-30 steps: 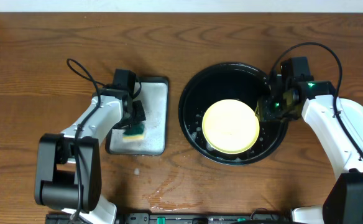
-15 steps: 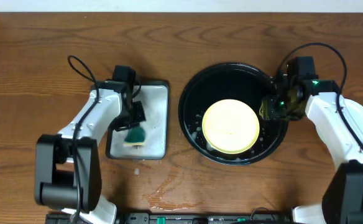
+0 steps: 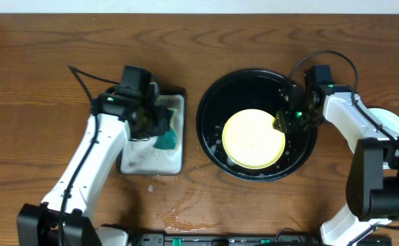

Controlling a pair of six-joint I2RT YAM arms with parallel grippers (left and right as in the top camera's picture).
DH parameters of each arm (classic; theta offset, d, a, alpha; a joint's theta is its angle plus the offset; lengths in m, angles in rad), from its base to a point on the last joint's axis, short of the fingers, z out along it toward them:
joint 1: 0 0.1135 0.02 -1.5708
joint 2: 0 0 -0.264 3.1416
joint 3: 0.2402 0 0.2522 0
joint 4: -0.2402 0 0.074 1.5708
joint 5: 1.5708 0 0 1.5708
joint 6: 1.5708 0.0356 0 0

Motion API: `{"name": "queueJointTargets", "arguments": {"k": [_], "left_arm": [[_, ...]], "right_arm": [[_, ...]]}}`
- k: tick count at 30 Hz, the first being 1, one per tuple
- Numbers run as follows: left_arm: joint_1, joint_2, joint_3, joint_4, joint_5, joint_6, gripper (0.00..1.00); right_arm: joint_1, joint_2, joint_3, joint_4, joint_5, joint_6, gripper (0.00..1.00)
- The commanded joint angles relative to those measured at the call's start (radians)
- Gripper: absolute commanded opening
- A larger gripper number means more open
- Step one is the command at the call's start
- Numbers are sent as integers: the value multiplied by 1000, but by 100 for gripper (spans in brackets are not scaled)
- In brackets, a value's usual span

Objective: Clean dirty plates on tray and stack at the side
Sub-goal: 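Grasp the green sponge in the small tray with the left gripper, then scrub the yellow plate held by the right gripper with the left-held sponge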

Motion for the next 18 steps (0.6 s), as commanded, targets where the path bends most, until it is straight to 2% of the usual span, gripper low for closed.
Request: {"name": "queueJointTargets", "arguments": {"k": [1,5,7,9,11,16,18], "left_arm": [[-67,-15,26,-3,21,13,7],[-111,-15,26,-3,21,13,7],[-124,-15,26,-3,21,13,7],[-131,-15,26,-3,21,14,7],[-133,-15,26,-4,22,13,8],[-133,-15,26,-3,22,13,7],[-133,-15,26,-2,22,13,7]], "right_arm": [[0,39,11,55,-48,-105,41],[18,73,11,117,-50,-265,45],[33,86,11,149,-69,-348,53],[52,94,11,179,-77,-409,56],[71,98,11,208,-49,-446,47],[91,99,11,238,88,-386,1],[88,99,11,235,87,-340,1]]}}
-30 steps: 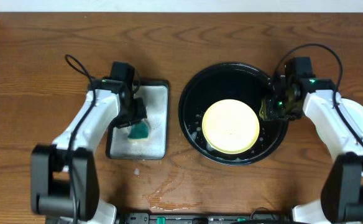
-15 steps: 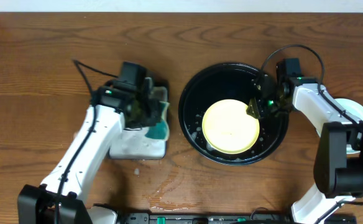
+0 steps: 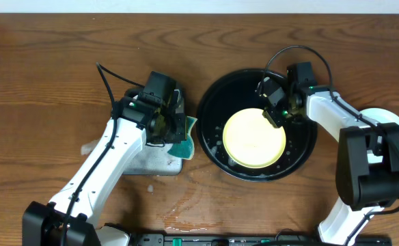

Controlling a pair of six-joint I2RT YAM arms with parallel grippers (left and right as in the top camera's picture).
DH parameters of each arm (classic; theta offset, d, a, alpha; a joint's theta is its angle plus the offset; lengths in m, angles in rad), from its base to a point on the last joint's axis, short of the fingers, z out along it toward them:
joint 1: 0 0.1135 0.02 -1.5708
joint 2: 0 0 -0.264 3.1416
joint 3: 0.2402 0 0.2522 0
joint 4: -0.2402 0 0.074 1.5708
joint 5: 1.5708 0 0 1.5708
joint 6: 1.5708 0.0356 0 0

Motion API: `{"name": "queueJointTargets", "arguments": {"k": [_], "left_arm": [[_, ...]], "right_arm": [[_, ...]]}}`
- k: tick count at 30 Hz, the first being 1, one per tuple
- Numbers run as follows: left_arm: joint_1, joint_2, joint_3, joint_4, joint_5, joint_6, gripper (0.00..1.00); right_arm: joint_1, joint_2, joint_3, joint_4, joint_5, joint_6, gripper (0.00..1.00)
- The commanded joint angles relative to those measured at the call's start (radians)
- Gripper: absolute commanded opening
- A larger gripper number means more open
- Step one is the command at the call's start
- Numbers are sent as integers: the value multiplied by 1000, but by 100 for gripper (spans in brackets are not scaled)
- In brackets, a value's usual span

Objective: Clean dirty plates on tray and stack at the side
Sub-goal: 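Scrub the yellow plate held by the right gripper with the left-held sponge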

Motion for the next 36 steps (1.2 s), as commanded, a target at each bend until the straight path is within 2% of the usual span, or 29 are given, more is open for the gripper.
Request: {"name": "queueJointTargets", "arguments": {"k": [1,5,9,14,18,20,21,26,28,30,34,36], "left_arm": [[-2,-15,26,3,13,13,8],[-2,-15,26,11,13,1,7],[-2,-15,26,16,37,-21,7],[-2,-15,26,60,58,-53,7],[-9,-14,26,121,58,-66,8],[-24,-14,26,155,59,-68,7],[-37,-14,26,171,58,-71,7],[-103,-12,26,248,56,-79,7],[-126,-2,26,286,54,-121,7],[-146,14,26,339,61,-179,7],[-173,65,56,422,61,-202,7],[-178,133,104,425,61,-201,7]], "right_arm": [[-4,17,6,10,68,78,1],[-30,13,6,-6,72,432,1],[-47,-3,6,-122,63,779,1],[-37,-11,6,-309,76,930,1],[-26,-12,6,-332,76,928,2],[-22,-11,6,-293,76,825,28],[-22,-11,6,-272,77,756,31],[-23,-11,6,-240,114,639,26],[-23,-11,6,-235,114,637,17],[-23,-11,6,-228,113,605,14],[-23,-11,6,-226,113,563,10],[-22,-11,6,-227,113,549,3]]}}
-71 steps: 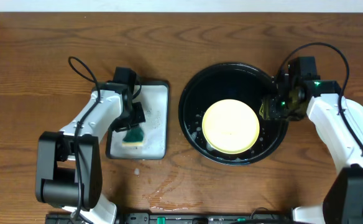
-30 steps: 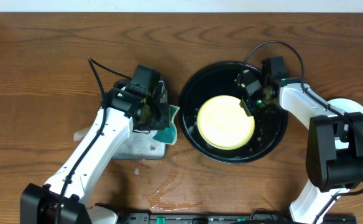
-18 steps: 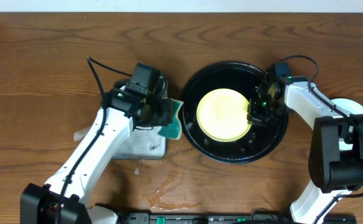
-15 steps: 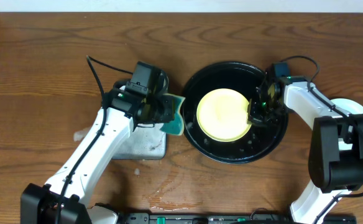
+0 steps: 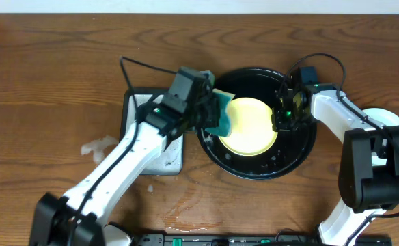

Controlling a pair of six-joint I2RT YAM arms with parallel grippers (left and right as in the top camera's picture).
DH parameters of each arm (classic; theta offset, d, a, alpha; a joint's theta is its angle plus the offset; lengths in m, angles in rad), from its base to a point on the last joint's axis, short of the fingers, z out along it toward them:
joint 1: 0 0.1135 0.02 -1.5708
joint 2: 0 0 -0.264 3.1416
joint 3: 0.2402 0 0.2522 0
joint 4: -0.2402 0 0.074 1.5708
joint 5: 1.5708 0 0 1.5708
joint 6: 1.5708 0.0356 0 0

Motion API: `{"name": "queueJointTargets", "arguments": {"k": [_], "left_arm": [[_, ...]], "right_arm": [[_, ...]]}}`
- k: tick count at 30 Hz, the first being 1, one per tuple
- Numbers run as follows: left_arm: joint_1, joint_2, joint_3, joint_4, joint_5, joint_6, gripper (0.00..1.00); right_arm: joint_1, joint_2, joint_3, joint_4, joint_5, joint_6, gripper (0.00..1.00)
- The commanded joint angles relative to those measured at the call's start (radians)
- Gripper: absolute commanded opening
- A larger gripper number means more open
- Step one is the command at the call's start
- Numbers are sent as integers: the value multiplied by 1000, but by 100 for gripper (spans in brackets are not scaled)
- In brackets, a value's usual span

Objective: Clean dirty plates on tray and stack at the side
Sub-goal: 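Scrub the yellow plate held by the right gripper with the left-held sponge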

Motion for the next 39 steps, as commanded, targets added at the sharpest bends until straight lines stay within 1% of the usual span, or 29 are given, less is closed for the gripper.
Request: {"name": "queueJointTargets", "arguments": {"k": [1,7,13,15,18,20,27,32,34,36,38,39], "left_arm": [[-10,115,95,20,13,-35,7],[-58,316,112,128,29,-40,7],[-113,438,112,237,27,-20,8],[-127,473,112,237,23,-18,8],[-137,514,112,189,-3,-12,7],[-137,531,112,121,-60,5,7],[-135,529,148,-164,-373,13,7],[-131,529,203,-298,-484,-6,8],[-128,529,223,-322,-492,-19,8],[-128,529,231,-312,-454,-51,7],[-128,530,230,-266,-344,-56,8],[-128,533,230,-231,-260,-64,7]], "right_arm": [[3,7,-7,6,35,-69,2],[35,7,-7,2,35,-150,1],[87,7,-7,2,59,-193,1],[94,7,-7,2,74,-190,1],[99,7,-7,2,74,-191,1],[99,7,-7,2,73,-190,1],[99,7,-7,-2,74,-188,1],[99,7,-7,-2,85,-145,1],[99,7,-7,-5,85,-144,1],[99,7,-7,-9,85,-137,1],[99,7,-7,-12,85,-106,1],[99,7,-7,-12,85,-85,1]]}}
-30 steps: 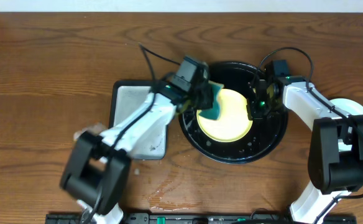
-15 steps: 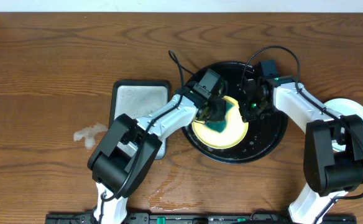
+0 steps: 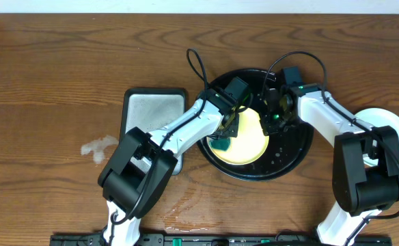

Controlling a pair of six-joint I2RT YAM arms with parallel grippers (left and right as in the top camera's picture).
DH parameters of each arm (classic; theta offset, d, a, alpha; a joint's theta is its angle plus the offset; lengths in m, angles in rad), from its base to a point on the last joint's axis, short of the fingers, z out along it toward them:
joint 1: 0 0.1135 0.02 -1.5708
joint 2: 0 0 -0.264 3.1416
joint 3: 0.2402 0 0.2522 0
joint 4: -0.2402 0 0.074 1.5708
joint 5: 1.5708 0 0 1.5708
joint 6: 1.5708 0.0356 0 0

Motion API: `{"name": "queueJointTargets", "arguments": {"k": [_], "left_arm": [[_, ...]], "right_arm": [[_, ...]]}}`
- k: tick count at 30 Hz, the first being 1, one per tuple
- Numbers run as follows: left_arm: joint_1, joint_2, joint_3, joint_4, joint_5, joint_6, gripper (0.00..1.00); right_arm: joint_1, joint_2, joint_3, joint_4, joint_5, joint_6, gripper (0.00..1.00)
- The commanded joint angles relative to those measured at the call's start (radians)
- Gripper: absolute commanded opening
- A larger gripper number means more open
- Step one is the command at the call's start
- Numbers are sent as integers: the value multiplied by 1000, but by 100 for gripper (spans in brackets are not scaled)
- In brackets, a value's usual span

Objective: Clean dirty plates on tray and stack at the side
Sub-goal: 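Scrub the yellow plate held by the right gripper with the left-held sponge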

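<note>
A yellow plate (image 3: 247, 143) lies in the round black tray (image 3: 298, 147) at the table's middle right. My left gripper (image 3: 225, 134) reaches over the plate's left part, shut on a teal sponge (image 3: 220, 143) that rests on the plate. My right gripper (image 3: 271, 117) sits at the plate's upper right edge; the overhead view does not show whether its fingers are open or shut. A white plate (image 3: 385, 123) lies on the table at the far right, partly under the right arm.
A grey rectangular soap tray (image 3: 152, 109) with foam lies left of the black tray. A small blob of foam (image 3: 98, 147) and a wet patch (image 3: 186, 201) mark the wood near the front.
My left gripper has moved right with the sponge, from the plate's left rim to over the plate. The plate and black tray sit slightly shifted. The right gripper stays at the plate's right edge.
First my left gripper held the teal sponge over the grey soap tray while the right gripper stood at the plate's right edge. Then the left gripper was at the soap tray's right edge, then at the black tray's left rim, and now the sponge rests on the yellow plate.
</note>
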Motion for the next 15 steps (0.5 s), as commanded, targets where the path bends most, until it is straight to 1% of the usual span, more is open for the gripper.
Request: {"name": "queueJointTargets", "arguments": {"k": [1,3,5,9,15], "left_arm": [[28,53,-26,56,121,-51,7],[27,59,-27,117,236,-102,7],[19,74,-27,177,319,-180,7],[-5,105,-27,233,391,-223,7],[-58,128,-27,237,432,-237,7]], "right_arm": [[-1,13,-13,-12,64,74,1],[-1,13,-13,-8,63,134,1],[-1,13,-13,-4,63,184,1],[-1,13,-13,4,63,238,1],[-1,13,-13,6,63,274,1]]}}
